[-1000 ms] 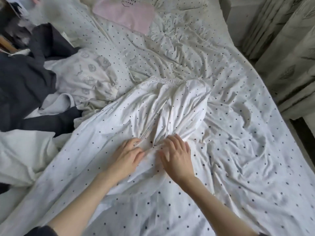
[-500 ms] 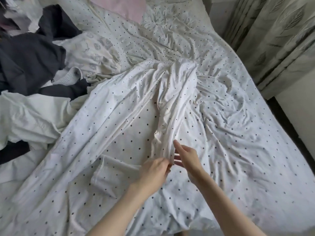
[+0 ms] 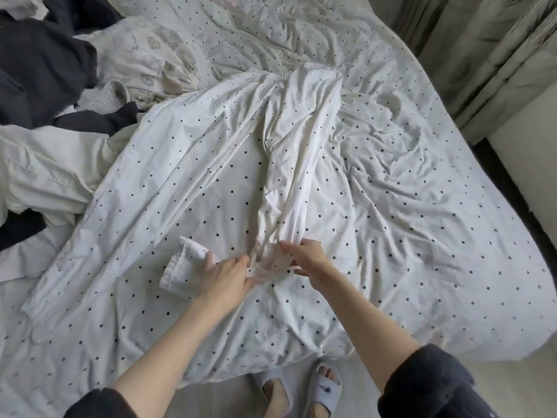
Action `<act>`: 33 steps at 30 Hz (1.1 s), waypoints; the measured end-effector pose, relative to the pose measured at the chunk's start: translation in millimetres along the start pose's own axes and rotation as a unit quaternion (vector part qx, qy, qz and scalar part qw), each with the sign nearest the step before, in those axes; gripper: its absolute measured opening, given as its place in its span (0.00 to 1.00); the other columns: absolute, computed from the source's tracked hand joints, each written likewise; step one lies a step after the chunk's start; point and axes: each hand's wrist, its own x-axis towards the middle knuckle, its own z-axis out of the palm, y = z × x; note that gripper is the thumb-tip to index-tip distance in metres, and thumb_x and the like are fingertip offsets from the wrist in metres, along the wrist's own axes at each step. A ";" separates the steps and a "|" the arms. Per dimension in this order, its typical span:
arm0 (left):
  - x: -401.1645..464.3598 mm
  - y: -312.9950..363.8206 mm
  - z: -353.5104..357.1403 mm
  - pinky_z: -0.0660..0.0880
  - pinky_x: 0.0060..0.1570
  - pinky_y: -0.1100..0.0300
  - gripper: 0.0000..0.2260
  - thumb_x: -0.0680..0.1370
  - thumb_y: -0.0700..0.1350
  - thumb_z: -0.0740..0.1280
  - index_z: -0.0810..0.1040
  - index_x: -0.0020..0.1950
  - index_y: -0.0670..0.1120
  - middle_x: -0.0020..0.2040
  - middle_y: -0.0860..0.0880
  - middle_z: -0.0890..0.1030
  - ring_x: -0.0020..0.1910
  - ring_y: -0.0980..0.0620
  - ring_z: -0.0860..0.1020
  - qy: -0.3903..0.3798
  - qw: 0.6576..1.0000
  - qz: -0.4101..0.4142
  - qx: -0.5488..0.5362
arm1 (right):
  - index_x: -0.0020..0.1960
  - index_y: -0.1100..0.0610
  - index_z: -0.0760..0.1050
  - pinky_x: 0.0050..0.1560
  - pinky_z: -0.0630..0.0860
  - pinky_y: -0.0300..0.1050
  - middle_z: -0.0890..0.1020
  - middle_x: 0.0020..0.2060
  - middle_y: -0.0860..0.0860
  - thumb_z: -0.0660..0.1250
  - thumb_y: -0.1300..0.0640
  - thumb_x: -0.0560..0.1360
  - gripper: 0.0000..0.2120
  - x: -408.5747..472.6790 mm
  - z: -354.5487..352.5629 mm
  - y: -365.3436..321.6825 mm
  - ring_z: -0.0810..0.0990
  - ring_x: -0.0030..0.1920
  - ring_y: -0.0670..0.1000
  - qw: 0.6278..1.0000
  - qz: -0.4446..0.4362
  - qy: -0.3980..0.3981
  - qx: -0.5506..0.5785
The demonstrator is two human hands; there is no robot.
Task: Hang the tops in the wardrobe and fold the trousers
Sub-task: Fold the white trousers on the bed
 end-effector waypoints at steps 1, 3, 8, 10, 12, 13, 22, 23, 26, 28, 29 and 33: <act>-6.8 8.0 0.7 0.60 0.65 0.53 0.13 0.81 0.53 0.57 0.68 0.62 0.48 0.61 0.50 0.77 0.60 0.49 0.75 0.004 1.000 0.010 0.004 | 0.39 0.56 0.75 0.37 0.70 0.41 0.79 0.38 0.53 0.64 0.58 0.75 0.06 -1.1 1.6 1.5 0.76 0.40 0.52 1.000 0.009 0.002 0.020; -21.6 25.9 1.9 0.67 0.57 0.55 0.10 0.81 0.47 0.56 0.71 0.61 0.48 0.59 0.48 0.78 0.58 0.46 0.76 0.008 1.000 0.025 0.000 | 0.38 0.58 0.74 0.38 0.70 0.42 0.77 0.35 0.54 0.61 0.63 0.75 0.08 -6.6 -2.4 4.9 0.75 0.38 0.52 0.999 0.017 0.019 0.046; -46.7 62.0 11.9 0.75 0.49 0.51 0.11 0.81 0.43 0.54 0.75 0.56 0.46 0.55 0.44 0.78 0.53 0.43 0.77 -0.146 0.973 0.112 -0.137 | 0.35 0.58 0.70 0.29 0.64 0.38 0.71 0.28 0.52 0.59 0.64 0.75 0.10 -26.8 -46.7 23.3 0.69 0.29 0.49 0.995 0.023 0.083 0.047; -50.0 76.8 4.4 0.73 0.53 0.54 0.12 0.82 0.43 0.54 0.75 0.58 0.44 0.59 0.45 0.77 0.57 0.46 0.76 -0.150 0.965 0.127 -0.174 | 0.33 0.58 0.68 0.29 0.62 0.40 0.70 0.26 0.51 0.59 0.62 0.77 0.14 -32.7 -76.2 30.1 0.67 0.28 0.49 0.991 0.014 0.135 0.007; -46.9 81.2 0.3 0.69 0.61 0.57 0.16 0.83 0.46 0.54 0.70 0.70 0.46 0.67 0.49 0.72 0.64 0.50 0.72 -0.114 0.965 0.118 -0.203 | 0.35 0.59 0.70 0.29 0.63 0.42 0.72 0.29 0.52 0.58 0.59 0.79 0.14 -33.0 -98.4 38.5 0.69 0.30 0.49 0.984 0.022 0.175 -0.030; -42.1 83.2 1.6 0.67 0.63 0.58 0.18 0.83 0.47 0.54 0.67 0.72 0.47 0.69 0.49 0.70 0.66 0.52 0.71 -0.090 0.965 0.105 -0.222 | 0.38 0.60 0.71 0.30 0.64 0.42 0.72 0.31 0.52 0.57 0.57 0.79 0.13 -33.7 -109.8 43.7 0.69 0.31 0.49 0.980 0.026 0.194 -0.042; 11.7 82.2 38.6 0.72 0.62 0.53 0.17 0.80 0.47 0.61 0.69 0.69 0.45 0.63 0.46 0.75 0.58 0.50 0.76 -0.041 0.862 -0.094 -0.496 | 0.61 0.55 0.63 0.62 0.67 0.59 0.74 0.54 0.50 0.64 0.37 0.73 0.27 -28.1 -115.1 86.6 0.74 0.55 0.55 0.960 -0.046 0.203 -0.186; 14.9 90.4 40.9 0.73 0.60 0.51 0.17 0.80 0.48 0.63 0.70 0.67 0.44 0.60 0.46 0.76 0.56 0.50 0.77 -0.038 0.834 -0.106 -0.540 | 0.67 0.56 0.61 0.64 0.65 0.62 0.72 0.61 0.52 0.65 0.38 0.72 0.32 -25.3 -115.0 91.1 0.73 0.60 0.57 0.956 -0.046 0.200 -0.211; 15.6 111.5 47.8 0.76 0.55 0.53 0.16 0.75 0.54 0.68 0.74 0.58 0.46 0.52 0.51 0.79 0.50 0.51 0.79 -0.025 0.817 -0.113 -0.564 | 0.75 0.55 0.50 0.67 0.62 0.64 0.63 0.72 0.53 0.68 0.42 0.71 0.42 -24.6 -114.1 96.7 0.66 0.70 0.58 0.960 -0.056 0.163 -0.221; 10.2 126.9 59.2 0.76 0.50 0.55 0.14 0.74 0.53 0.69 0.77 0.52 0.45 0.48 0.50 0.80 0.45 0.52 0.79 -0.044 0.835 -0.113 -0.537 | 0.74 0.55 0.50 0.65 0.65 0.64 0.69 0.67 0.54 0.68 0.47 0.72 0.39 -24.8 -115.8 106.4 0.71 0.65 0.58 0.957 -0.043 0.150 -0.244; 7.4 130.9 62.8 0.74 0.47 0.56 0.12 0.74 0.51 0.69 0.77 0.50 0.43 0.45 0.49 0.81 0.42 0.51 0.78 -0.040 0.837 -0.120 -0.532 | 0.73 0.56 0.52 0.63 0.67 0.63 0.75 0.59 0.54 0.66 0.51 0.73 0.35 -25.7 -116.0 109.4 0.75 0.59 0.59 0.952 -0.031 0.154 -0.261; -11.6 133.4 58.0 0.65 0.35 0.58 0.08 0.76 0.44 0.66 0.71 0.40 0.43 0.34 0.48 0.71 0.33 0.51 0.69 -0.001 0.802 -0.140 -0.580 | 0.70 0.56 0.58 0.47 0.76 0.54 0.77 0.38 0.53 0.58 0.61 0.75 0.25 -34.9 -129.1 122.7 0.79 0.41 0.58 0.958 0.004 0.176 -0.226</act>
